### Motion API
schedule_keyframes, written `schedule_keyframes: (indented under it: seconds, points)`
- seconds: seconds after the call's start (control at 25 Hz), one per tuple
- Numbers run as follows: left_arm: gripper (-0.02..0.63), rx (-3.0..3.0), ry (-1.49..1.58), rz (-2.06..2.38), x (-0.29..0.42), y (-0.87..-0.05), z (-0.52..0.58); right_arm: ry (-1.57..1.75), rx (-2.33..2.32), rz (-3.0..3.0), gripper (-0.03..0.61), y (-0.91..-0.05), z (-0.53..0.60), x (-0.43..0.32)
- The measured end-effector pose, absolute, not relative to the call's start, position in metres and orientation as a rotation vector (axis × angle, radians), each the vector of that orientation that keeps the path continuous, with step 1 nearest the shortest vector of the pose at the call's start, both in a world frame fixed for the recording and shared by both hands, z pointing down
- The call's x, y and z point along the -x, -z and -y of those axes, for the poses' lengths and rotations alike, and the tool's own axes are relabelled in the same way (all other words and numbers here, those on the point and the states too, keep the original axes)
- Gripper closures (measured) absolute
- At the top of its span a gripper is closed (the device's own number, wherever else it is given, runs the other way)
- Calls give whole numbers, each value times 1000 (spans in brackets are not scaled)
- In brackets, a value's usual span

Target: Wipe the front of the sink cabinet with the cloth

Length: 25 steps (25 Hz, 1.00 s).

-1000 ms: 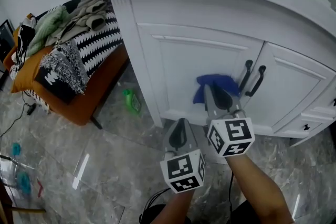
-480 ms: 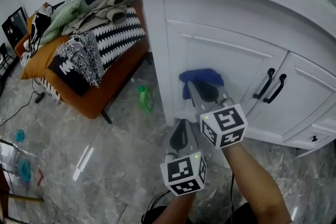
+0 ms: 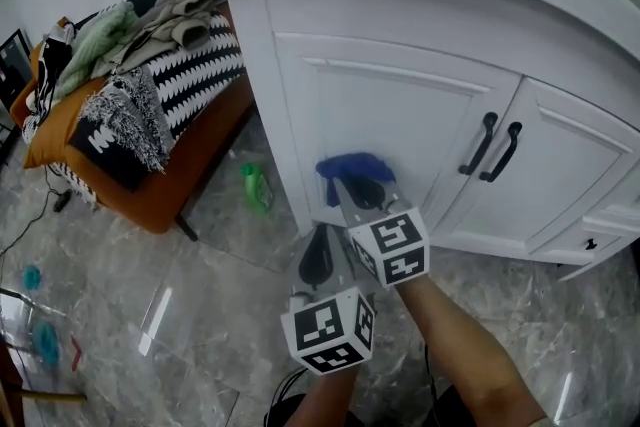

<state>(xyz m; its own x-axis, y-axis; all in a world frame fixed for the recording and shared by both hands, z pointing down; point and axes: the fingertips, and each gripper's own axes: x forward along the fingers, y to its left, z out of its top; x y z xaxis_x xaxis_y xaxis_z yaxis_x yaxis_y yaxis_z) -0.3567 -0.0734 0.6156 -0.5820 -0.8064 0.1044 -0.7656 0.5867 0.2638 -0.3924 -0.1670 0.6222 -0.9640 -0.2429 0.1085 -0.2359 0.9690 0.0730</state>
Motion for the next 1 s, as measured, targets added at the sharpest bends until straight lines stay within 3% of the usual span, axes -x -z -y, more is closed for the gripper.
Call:
schedule_keyframes:
  seconds: [0.36,1.0]
  points:
    - [601,-1380,233,2564,341,-623,98,-126,-719,3004,551,-621,213,310]
    - [601,-1551,176,2432,276,-634,164,46,-987,2900,551,-611,261,175]
